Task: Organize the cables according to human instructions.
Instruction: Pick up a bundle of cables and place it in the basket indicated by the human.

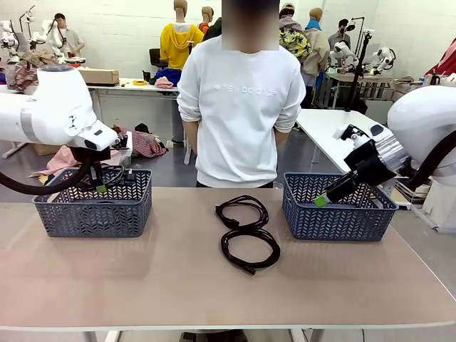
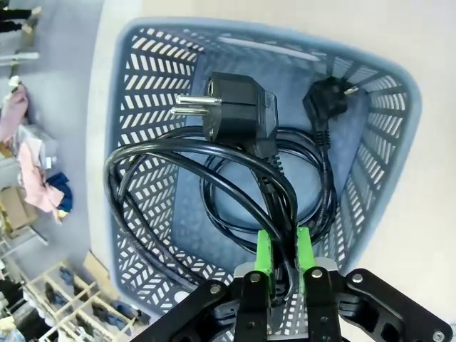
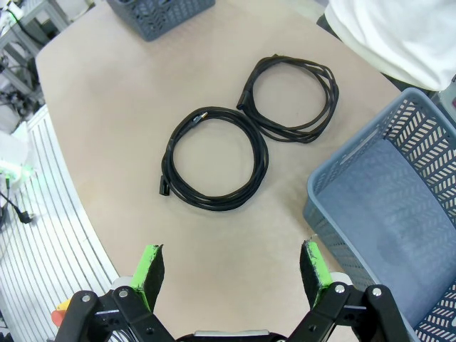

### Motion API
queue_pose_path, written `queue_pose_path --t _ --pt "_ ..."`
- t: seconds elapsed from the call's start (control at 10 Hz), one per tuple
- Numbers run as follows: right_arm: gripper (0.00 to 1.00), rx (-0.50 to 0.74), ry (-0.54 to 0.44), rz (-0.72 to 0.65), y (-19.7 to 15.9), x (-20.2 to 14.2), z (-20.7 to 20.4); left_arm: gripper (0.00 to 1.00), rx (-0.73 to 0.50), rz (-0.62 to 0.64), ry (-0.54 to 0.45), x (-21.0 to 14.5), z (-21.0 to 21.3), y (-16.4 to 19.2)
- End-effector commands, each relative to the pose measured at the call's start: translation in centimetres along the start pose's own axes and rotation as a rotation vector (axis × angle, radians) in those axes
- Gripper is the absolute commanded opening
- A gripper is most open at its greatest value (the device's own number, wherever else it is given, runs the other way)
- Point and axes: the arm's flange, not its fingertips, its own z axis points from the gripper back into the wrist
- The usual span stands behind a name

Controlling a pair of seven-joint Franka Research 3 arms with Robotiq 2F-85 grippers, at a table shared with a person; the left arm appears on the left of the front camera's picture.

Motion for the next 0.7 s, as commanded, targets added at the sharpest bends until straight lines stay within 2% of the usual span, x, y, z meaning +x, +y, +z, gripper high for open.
queue_pose_path --t 0.0,0.1,0.2,0.3,0.4,0.5,0.6 --pt "1.0 0.015 -0.024 0.014 -0.2 0.2 -0.2 0.34 -0.01 0.008 -0.023 -0.2 -0.1 0.7" --pt "1.0 0.015 -0.024 0.014 -0.2 0.2 -0.2 0.52 -0.013 0.016 -0.025 -0.2 0.0 0.8" --pt "1.0 0.015 -0.024 0.014 -0.2 0.2 -0.2 0.54 -0.019 0.025 -0.026 -0.2 0.2 0.9" --pt "1.0 0.015 -0.024 0.014 -0.2 0.2 -0.2 0.71 -0.022 0.036 -0.026 -0.2 0.5 1.0" --pt "1.0 0.015 -0.024 0.014 -0.2 0.2 -0.2 0.73 -0.036 0.048 -0.032 -0.1 1.0 1.0" --pt "1.0 0.015 -0.024 0.014 -0.2 0.2 -0.2 0.91 -0.044 0.059 -0.031 0.1 1.3 1.0" --pt "1.0 0.015 -0.024 0.014 -0.2 0.2 -0.2 0.93 -0.052 0.065 -0.028 0.1 1.4 1.0"
